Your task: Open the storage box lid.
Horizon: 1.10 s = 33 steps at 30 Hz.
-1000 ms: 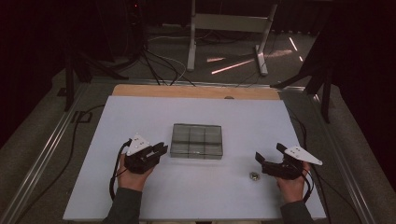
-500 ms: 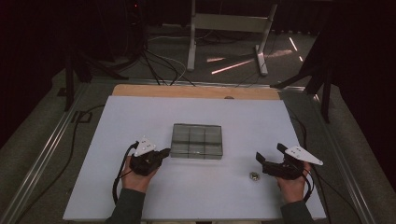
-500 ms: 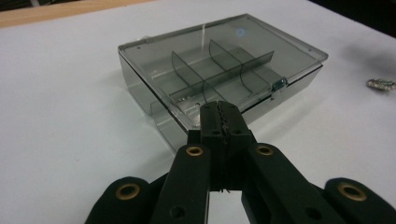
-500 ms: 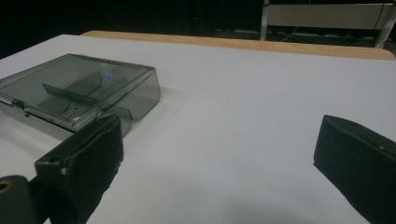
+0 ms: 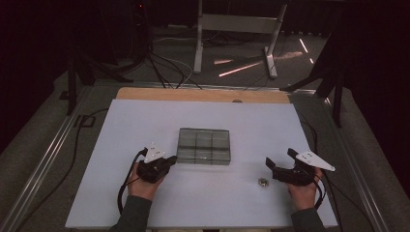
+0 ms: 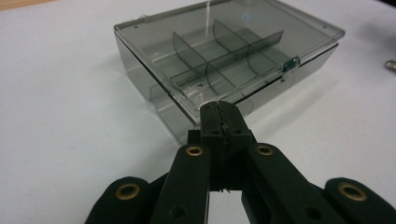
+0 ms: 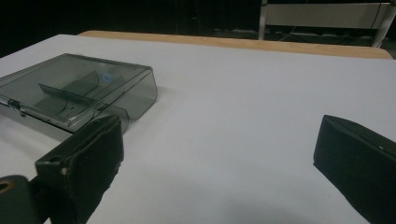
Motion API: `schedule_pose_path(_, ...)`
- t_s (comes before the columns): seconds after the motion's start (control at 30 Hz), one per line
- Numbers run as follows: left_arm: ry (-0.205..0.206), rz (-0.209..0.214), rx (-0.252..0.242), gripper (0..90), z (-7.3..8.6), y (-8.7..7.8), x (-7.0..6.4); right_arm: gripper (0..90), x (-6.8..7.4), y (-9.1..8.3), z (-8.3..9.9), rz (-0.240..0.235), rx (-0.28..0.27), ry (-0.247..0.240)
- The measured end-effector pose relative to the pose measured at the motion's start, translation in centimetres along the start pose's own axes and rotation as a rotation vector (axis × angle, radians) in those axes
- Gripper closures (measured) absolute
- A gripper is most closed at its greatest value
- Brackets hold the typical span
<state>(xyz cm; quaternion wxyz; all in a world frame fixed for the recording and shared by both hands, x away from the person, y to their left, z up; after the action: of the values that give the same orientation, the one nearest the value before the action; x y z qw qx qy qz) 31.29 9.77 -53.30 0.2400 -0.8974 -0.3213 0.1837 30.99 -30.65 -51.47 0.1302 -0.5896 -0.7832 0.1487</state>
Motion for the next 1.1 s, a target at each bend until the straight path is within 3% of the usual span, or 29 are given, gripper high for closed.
schedule_pose_path(0.53, -0.002, -0.03, 0.06, 90.0, 0.6, 0.8, 0.3, 1.8, -0.2, 0.0, 0.1, 0.005, 0.003, 0.005)
schedule_pose_path(1.1, -0.022, -0.041, 0.066, 90.0, 0.8, 1.3, 0.9, 1.9, -0.2, 0.0, 0.1, 0.008, 0.005, 0.005)
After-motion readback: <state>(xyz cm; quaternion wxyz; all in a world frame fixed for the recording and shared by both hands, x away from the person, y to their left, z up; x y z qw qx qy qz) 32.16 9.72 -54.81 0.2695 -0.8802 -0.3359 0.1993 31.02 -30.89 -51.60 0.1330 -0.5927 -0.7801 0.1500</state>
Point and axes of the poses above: each handheld gripper's, and its own axes: y roughly forward along the jaws, z roughly out of its underside, x roughly to its left, the point moved 5 cm from there along y, roughly forward along the jaws, and after that the axes turned 9 degrees about z, right-handed, at the moved point
